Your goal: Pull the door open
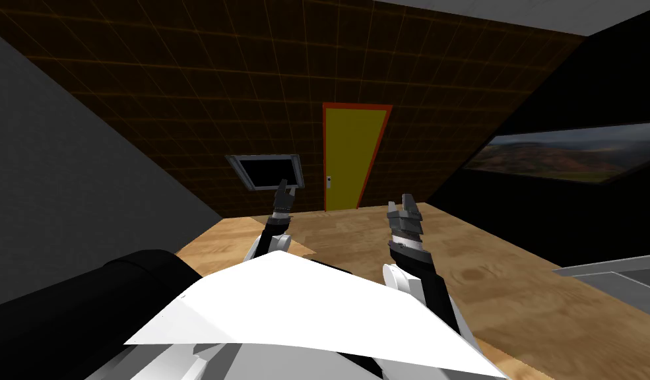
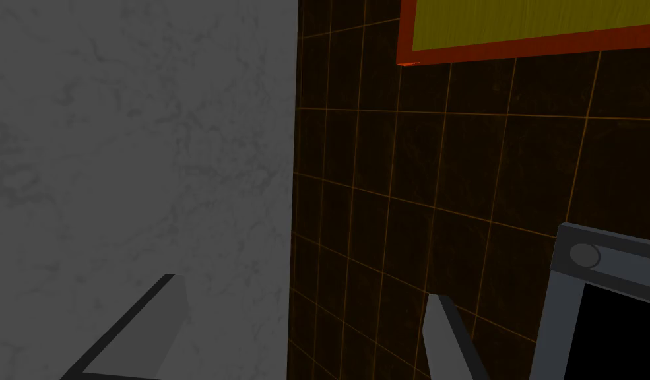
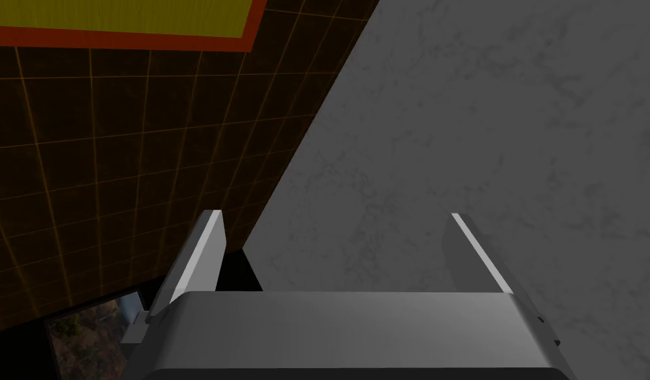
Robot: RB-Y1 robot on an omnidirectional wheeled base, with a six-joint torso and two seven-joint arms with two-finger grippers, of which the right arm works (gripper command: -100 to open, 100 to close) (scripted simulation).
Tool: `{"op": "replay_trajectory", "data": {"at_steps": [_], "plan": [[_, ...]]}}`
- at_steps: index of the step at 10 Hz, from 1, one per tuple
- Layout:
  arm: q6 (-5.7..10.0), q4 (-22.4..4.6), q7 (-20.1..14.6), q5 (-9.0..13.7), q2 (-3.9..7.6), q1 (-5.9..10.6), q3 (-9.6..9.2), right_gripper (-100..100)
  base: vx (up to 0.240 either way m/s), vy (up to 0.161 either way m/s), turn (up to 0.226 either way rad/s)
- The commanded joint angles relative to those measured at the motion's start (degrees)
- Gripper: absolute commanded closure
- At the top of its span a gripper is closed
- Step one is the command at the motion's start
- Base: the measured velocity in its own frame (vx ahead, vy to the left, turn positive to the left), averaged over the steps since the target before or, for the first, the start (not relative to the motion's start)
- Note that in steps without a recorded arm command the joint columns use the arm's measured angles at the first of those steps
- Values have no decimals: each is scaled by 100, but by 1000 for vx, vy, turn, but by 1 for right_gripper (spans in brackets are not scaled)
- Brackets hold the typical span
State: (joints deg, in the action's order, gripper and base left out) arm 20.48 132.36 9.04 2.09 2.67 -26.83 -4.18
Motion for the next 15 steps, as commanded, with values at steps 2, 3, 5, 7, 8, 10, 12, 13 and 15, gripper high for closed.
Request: {"op": "replay_trajectory", "data": {"at_steps": [2,3,5,7,8,10,12,13,15], "plan": [[-7,-187,193,-38,39,84,2,-100,141,-4,36],[-10,-278,287,-56,57,125,3,-100,171,78,16],[-19,-525,541,-106,103,237,5,-100,191,62,38],[-27,-749,773,-152,141,338,8,-100,147,64,43],[-30,-831,857,-168,155,376,9,-100,120,65,28],[-36,-997,1028,-202,182,450,10,-100,104,35,28],[-43,-1188,1225,-240,212,537,12,-100,86,39,32],[-47,-1284,1324,-260,227,580,13,-100,111,46,33],[-54,-1480,1526,-299,256,668,15,-100,115,49,35]]}}
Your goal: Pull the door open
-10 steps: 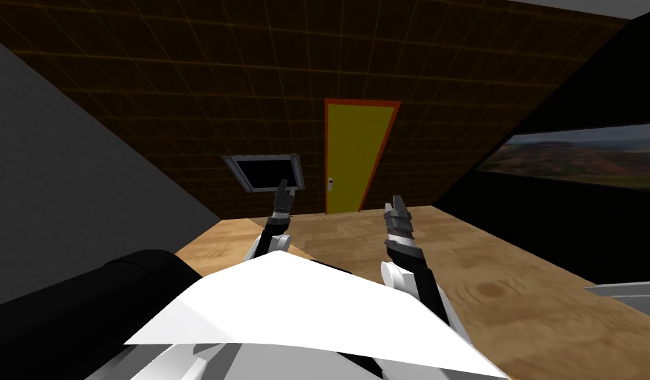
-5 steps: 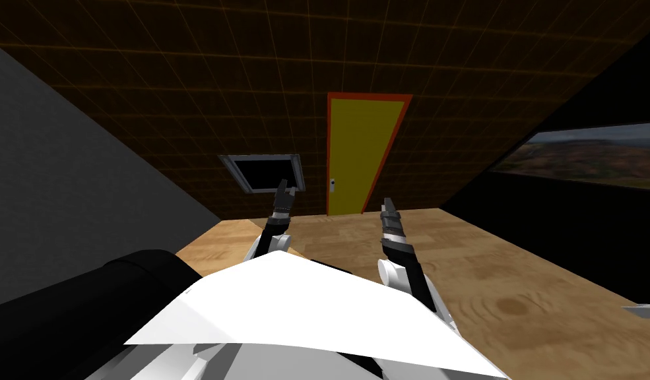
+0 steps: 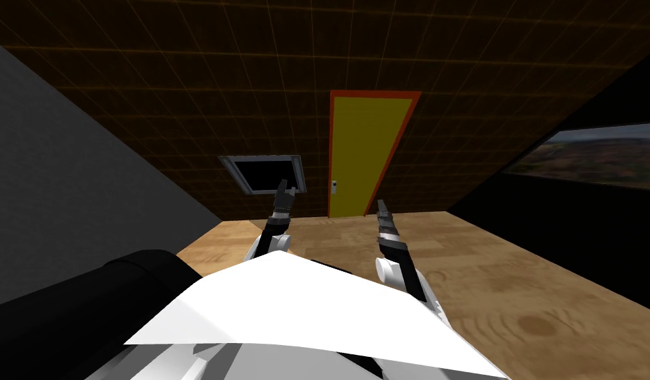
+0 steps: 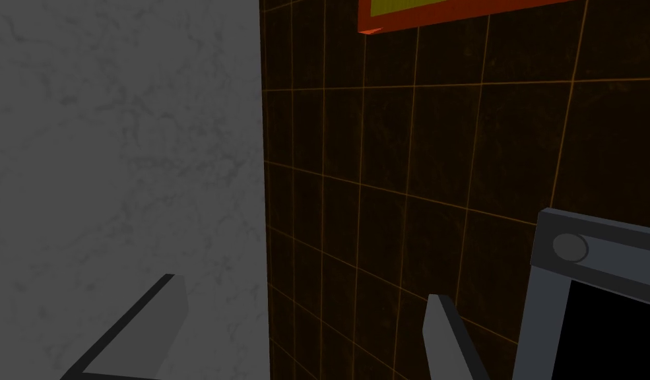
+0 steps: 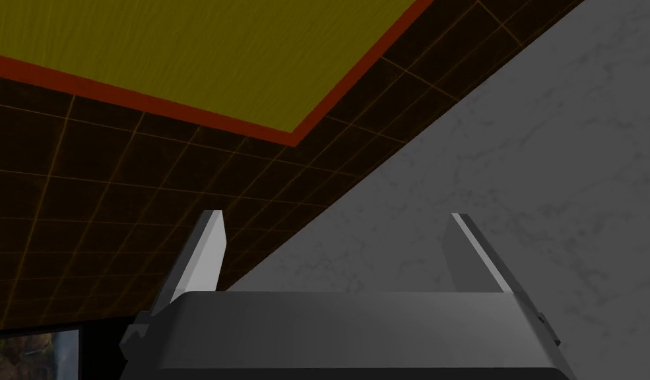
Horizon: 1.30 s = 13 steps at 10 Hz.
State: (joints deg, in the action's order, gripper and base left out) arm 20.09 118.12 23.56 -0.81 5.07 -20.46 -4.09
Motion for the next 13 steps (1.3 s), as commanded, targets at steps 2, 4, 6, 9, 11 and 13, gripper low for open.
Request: {"op": "replay_trajectory", "data": {"at_steps": [2,4,6,9,11,13], "plan": [[-23,-266,292,-53,46,126,8,-100,92,37,34],[-31,-477,509,-95,76,221,10,-100,98,49,35],[-39,-701,740,-141,107,323,13,-100,104,53,38],[-51,-1039,1089,-209,153,475,16,-100,107,45,39],[-60,-1270,1327,-256,183,580,19,-100,96,50,39],[-68,-1501,1565,-302,214,684,21,-100,108,49,42]]}}
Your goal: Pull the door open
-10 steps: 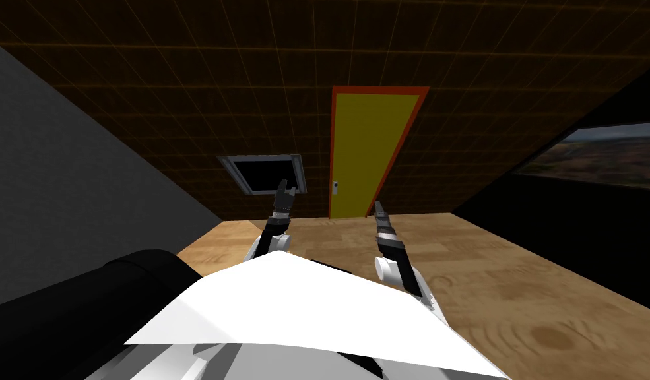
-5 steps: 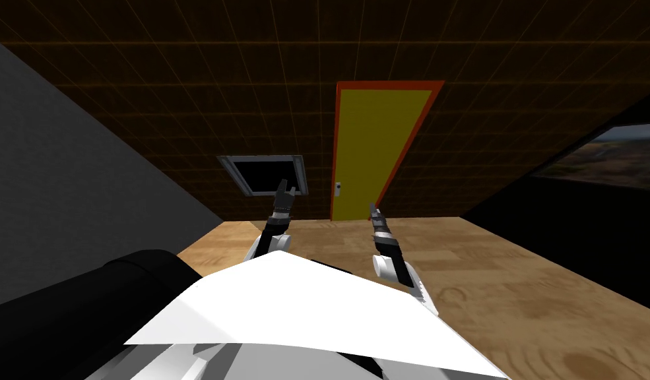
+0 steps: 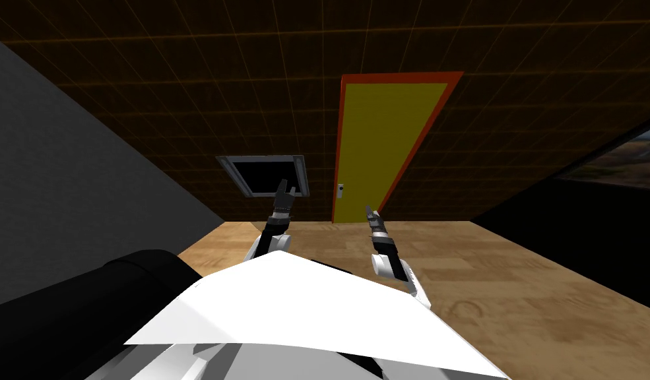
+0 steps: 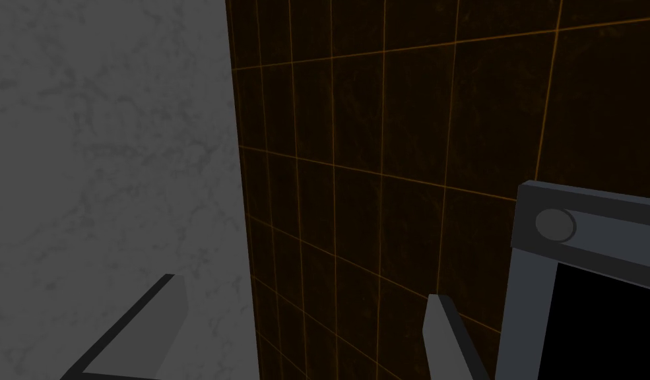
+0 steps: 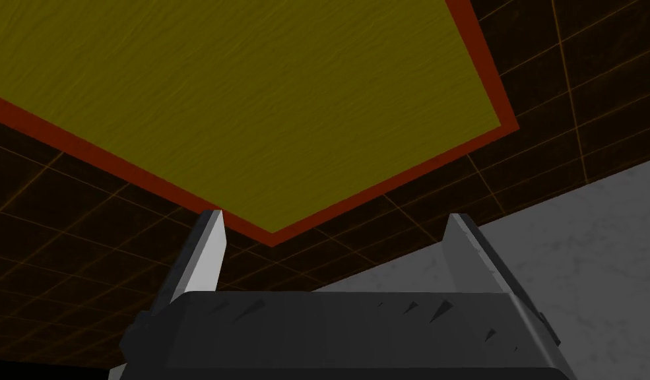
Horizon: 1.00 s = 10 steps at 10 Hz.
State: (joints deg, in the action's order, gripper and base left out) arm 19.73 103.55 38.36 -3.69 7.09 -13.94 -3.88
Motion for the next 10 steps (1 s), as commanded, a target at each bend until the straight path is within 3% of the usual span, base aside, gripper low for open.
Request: {"op": "replay_trajectory", "data": {"at_steps": [1,10], "plan": [[-36,-160,205,-38,26,84,2,-100,86,39,32],[-73,-1178,1255,-244,153,544,12,-100,105,43,39]]}}
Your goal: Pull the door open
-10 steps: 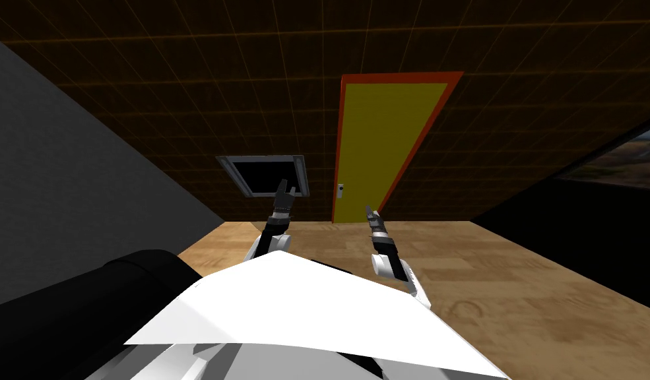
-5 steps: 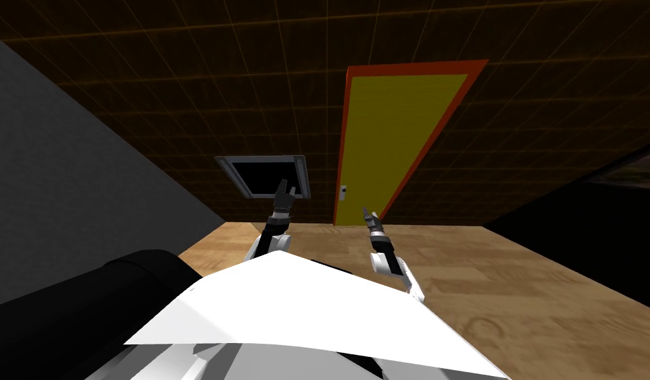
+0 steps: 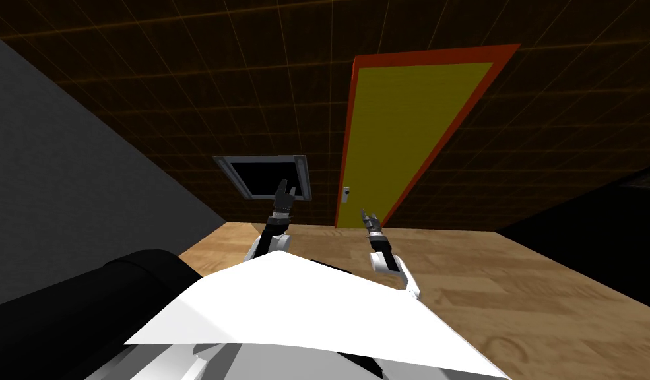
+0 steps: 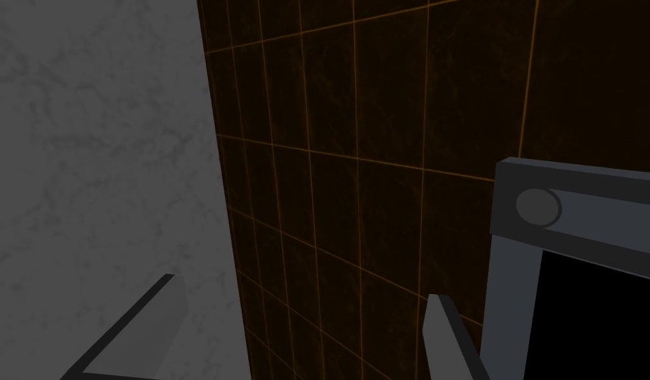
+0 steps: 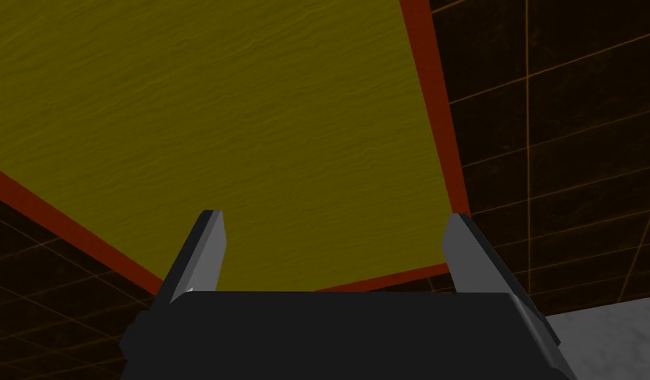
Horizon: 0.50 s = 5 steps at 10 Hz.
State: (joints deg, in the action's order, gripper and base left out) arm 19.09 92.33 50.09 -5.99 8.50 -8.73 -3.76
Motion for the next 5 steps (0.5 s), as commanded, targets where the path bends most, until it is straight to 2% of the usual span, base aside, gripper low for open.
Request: {"op": "replay_trajectory", "data": {"at_steps": [1,5], "plan": [[-13,-162,191,-35,25,71,1,-100,98,43,38],[-28,-573,615,-118,74,257,5,-100,115,40,34]]}}
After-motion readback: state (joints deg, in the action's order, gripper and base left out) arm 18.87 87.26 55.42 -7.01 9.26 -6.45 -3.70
